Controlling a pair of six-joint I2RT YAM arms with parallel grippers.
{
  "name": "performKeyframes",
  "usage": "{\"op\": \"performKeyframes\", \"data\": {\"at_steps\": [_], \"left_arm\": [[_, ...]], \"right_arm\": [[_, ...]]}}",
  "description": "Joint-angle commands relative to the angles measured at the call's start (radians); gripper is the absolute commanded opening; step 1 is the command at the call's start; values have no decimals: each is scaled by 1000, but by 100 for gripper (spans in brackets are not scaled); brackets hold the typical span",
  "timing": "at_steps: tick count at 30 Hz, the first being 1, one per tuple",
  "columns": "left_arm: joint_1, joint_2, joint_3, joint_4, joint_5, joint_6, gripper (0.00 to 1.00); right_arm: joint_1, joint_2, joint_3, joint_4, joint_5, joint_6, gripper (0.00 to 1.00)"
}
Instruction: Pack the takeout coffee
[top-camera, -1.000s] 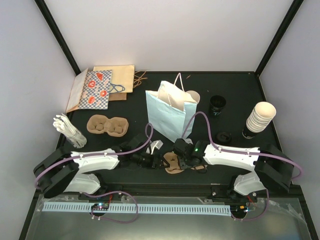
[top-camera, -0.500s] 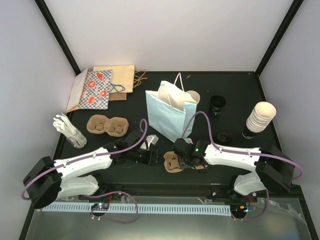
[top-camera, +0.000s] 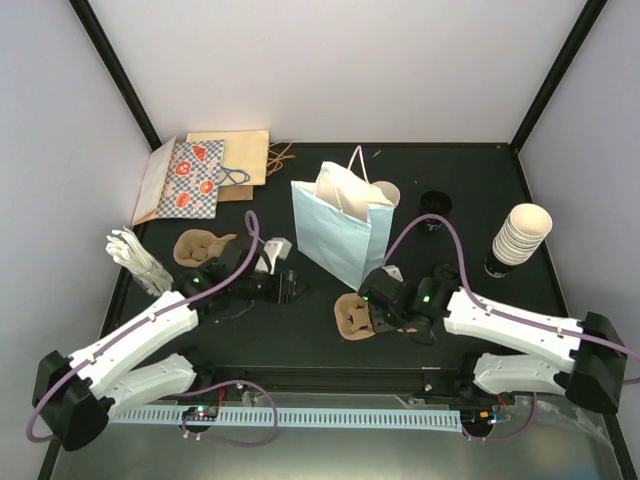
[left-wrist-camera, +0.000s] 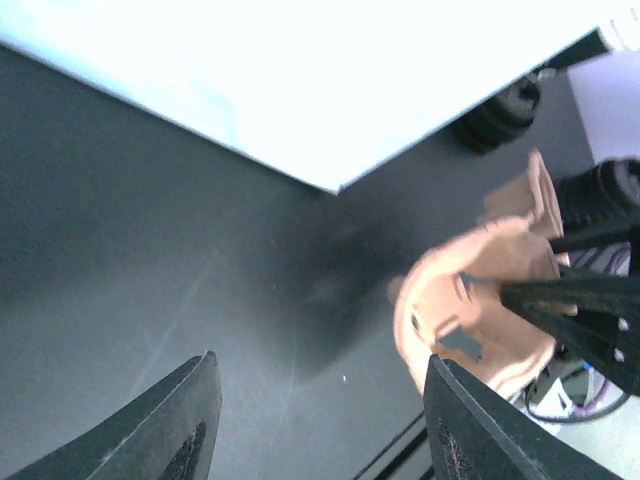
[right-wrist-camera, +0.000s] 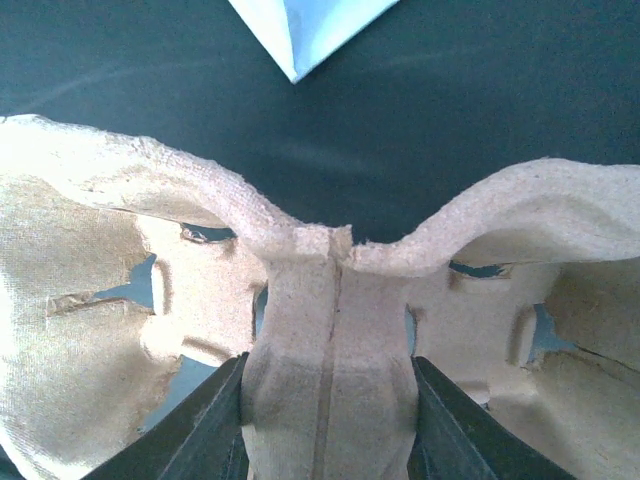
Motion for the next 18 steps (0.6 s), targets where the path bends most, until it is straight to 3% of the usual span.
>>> {"op": "performKeyframes", "data": {"at_steps": [1, 10, 18], "left_arm": [[83, -51, 96, -76, -37, 86, 59], [261, 10, 309, -83, 27, 162, 60], [347, 100, 454, -46, 93, 185, 61]], "right_arm": [[2, -75, 71, -110, 56, 11, 41], [2, -172, 224, -241, 109, -1, 41], [1, -204, 436, -343, 167, -24, 41]]}}
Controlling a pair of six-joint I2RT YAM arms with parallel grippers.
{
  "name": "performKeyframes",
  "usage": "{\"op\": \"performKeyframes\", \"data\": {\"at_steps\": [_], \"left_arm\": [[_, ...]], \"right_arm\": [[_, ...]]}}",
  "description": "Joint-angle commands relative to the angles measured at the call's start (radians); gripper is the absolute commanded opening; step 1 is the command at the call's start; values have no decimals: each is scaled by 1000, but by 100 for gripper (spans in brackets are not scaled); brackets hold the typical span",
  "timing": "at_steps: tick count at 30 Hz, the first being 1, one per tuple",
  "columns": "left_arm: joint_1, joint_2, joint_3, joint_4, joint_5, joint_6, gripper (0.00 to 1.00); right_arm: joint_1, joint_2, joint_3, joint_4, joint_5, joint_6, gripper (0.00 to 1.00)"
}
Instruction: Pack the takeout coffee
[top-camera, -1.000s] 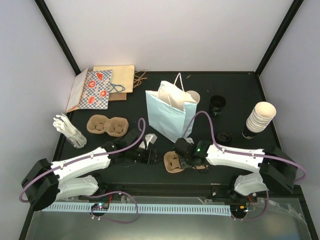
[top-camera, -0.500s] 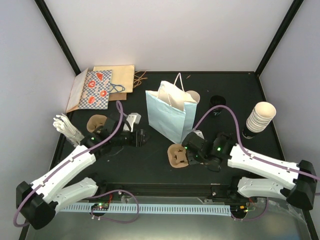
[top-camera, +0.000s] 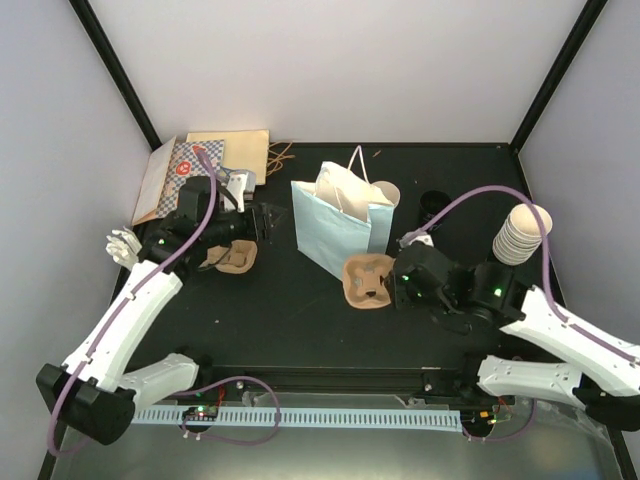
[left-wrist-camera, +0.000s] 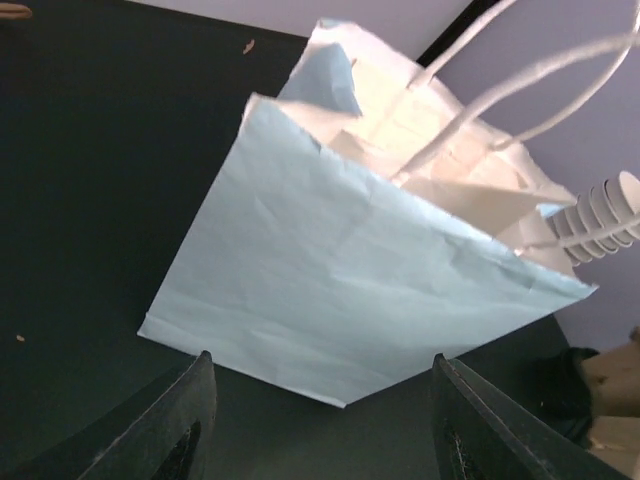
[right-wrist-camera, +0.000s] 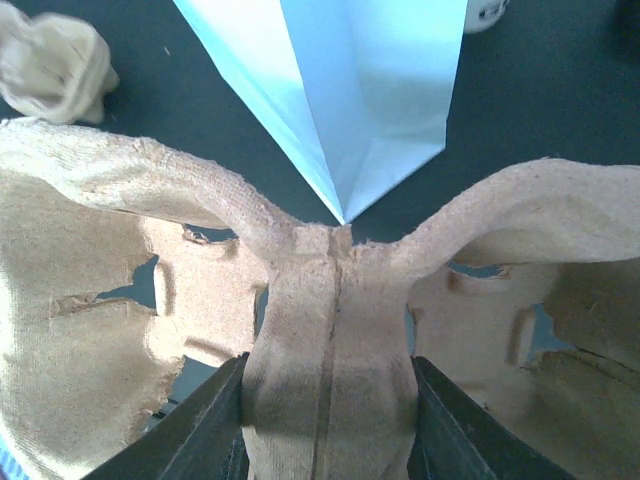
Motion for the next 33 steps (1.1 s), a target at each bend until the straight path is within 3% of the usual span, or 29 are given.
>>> {"op": "performKeyframes", "data": {"at_steps": [1, 5, 9, 14, 21, 27, 33], "left_arm": [[31, 39, 83, 31, 63, 39, 61], [32, 102, 155, 31, 57, 104, 62], [32, 195, 261, -2, -38, 169, 63], [32, 367, 440, -68, -77, 286, 68], [32, 566, 627, -123, 23, 486, 75], [26, 708, 792, -251, 132, 577, 79], [-28, 784, 868, -379, 49, 664, 80]], "right_arm": [[0, -26, 118, -83, 71, -22, 41], [-3, -9, 248, -116, 120, -51, 41], [-17, 40, 413, -144, 187, -85, 41], [-58, 93, 534, -76, 200, -125, 39], [-152, 127, 589, 125, 83, -124, 37], [-164, 145, 613, 208, 83, -103, 37], [-171, 140, 600, 258, 94, -95, 37]]}}
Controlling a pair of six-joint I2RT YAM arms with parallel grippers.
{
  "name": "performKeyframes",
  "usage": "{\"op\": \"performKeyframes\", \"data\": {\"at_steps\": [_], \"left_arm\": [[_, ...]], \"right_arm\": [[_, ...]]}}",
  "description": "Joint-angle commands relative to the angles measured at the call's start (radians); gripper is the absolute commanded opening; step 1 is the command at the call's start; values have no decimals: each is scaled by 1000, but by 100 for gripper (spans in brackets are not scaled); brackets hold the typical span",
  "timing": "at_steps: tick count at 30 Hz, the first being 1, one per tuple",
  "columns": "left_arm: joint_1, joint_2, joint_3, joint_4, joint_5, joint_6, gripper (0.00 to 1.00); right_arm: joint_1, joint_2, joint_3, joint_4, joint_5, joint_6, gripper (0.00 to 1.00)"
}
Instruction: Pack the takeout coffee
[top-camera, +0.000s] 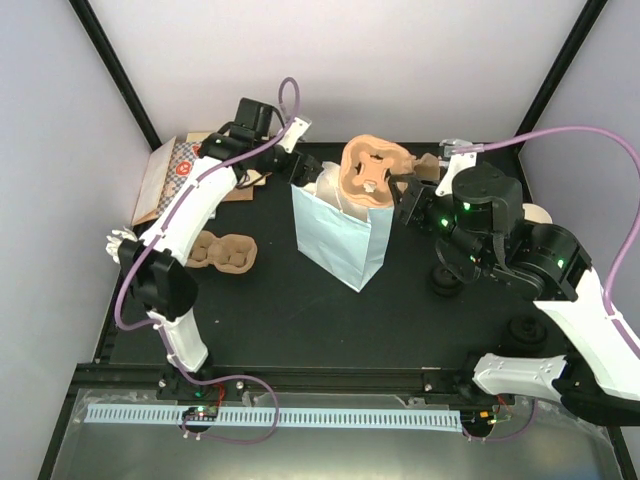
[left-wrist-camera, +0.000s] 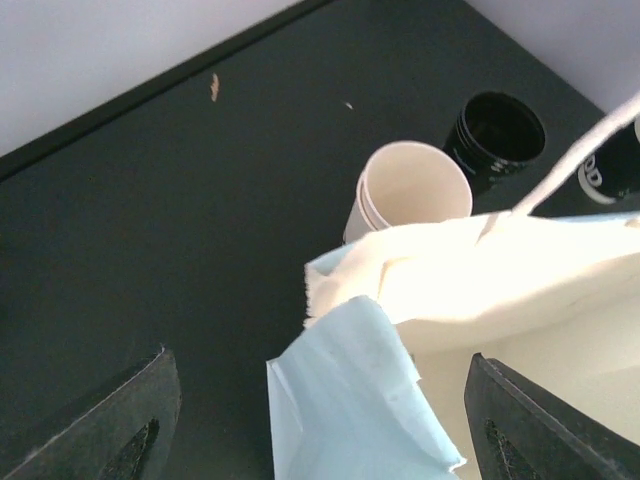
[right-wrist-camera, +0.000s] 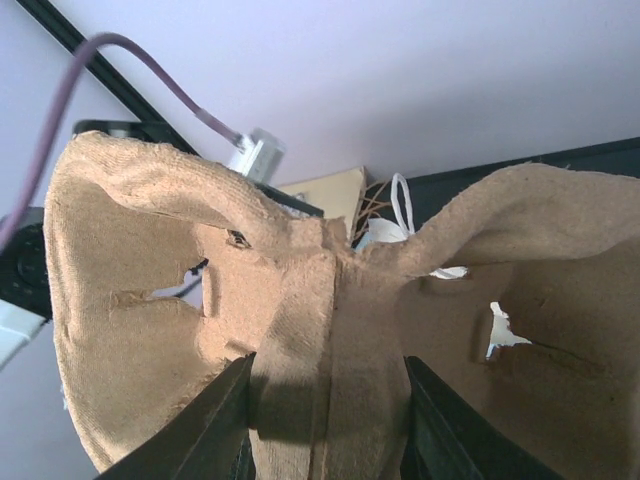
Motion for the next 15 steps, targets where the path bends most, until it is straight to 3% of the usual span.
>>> {"op": "performKeyframes", "data": {"at_steps": [1, 10, 15], "left_arm": [[-43, 35, 67, -132, -50, 102, 80], [-63, 35, 70, -192, -137, 129, 73], [-67, 38, 112, -230, -245, 94, 40]], "right_arm": [[-8, -10, 6, 91, 8, 15, 37], [-8, -25, -32, 154, -8, 20, 37], [-8, -34, -60, 161, -13, 38, 37]]}}
